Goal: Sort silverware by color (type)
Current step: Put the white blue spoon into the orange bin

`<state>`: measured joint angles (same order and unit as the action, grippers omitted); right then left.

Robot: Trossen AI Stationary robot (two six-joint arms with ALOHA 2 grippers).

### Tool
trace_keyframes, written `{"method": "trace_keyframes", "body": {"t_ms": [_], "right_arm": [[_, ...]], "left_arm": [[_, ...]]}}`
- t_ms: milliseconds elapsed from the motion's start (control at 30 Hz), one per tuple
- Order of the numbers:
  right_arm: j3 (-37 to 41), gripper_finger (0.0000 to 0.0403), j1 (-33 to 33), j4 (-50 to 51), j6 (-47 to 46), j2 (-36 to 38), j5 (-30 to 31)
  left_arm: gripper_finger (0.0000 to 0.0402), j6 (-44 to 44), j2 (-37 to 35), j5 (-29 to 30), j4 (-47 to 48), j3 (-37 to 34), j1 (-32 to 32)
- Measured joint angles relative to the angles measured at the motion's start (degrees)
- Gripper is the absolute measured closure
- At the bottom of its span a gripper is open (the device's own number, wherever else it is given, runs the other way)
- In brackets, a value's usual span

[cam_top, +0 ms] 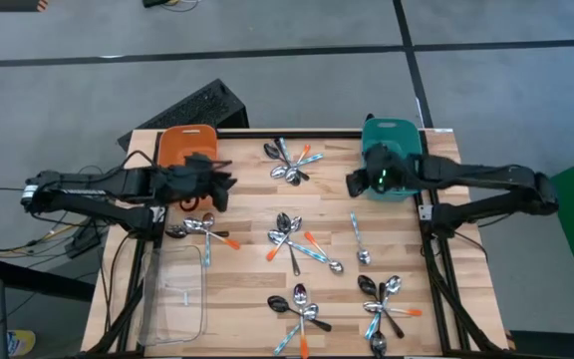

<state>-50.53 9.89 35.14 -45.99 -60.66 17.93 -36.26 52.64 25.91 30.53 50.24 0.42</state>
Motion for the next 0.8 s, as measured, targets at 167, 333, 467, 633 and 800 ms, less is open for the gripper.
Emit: {"method": "trace_keyframes", "body": {"t_ms": [167,333,467,633,800], "right_arm": [[-0.1,0.0265,-11.0,7.7,-13.6,-4.2,4.3],[-0.1,0.0269,-18.9,11.1,-23.5,-13.0,-0.8],[-0.1,0.0265,-21.2,11.7,-28.4,-20.6,-4.8],[0.0,0.0246,-21.0,12.3,-30.8,-27.5,-11.4],[0.0,0.0218,-21.1,14.8,-30.6,-29.7,-12.8]], "left_arm": [[0.0291,-1.7,0.0,-2.1,6.9,0.0,-2.1],[0.0291,-1.3,0.0,-5.2,12.7,0.0,-2.2],[0.0286,-0.2,0.0,-5.1,13.6,0.0,-2.2],[0.0269,-0.6,0.0,-5.2,13.7,0.0,-2.0],[0.0247,-2.8,0.0,-5.1,14.9,0.0,-2.0]]}}
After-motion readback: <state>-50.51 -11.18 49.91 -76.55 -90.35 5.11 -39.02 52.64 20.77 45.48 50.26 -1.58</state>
